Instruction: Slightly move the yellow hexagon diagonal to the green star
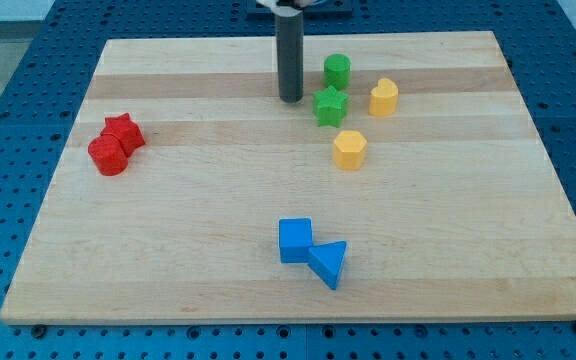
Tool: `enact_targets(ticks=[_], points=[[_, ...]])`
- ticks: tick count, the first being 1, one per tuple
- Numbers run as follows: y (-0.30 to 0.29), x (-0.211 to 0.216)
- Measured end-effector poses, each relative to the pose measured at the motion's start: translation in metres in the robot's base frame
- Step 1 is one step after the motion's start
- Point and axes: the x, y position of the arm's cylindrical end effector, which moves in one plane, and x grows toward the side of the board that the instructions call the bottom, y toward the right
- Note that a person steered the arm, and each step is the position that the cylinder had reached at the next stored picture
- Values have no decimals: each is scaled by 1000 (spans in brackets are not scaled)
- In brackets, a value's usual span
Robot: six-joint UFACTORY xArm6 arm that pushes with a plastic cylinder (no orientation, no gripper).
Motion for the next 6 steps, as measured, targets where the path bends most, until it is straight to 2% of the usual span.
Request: enact_targets(ticks=[1, 2, 3, 4, 6], points=[[-3, 31], [20, 60], [69, 70], [97, 69], [97, 30]])
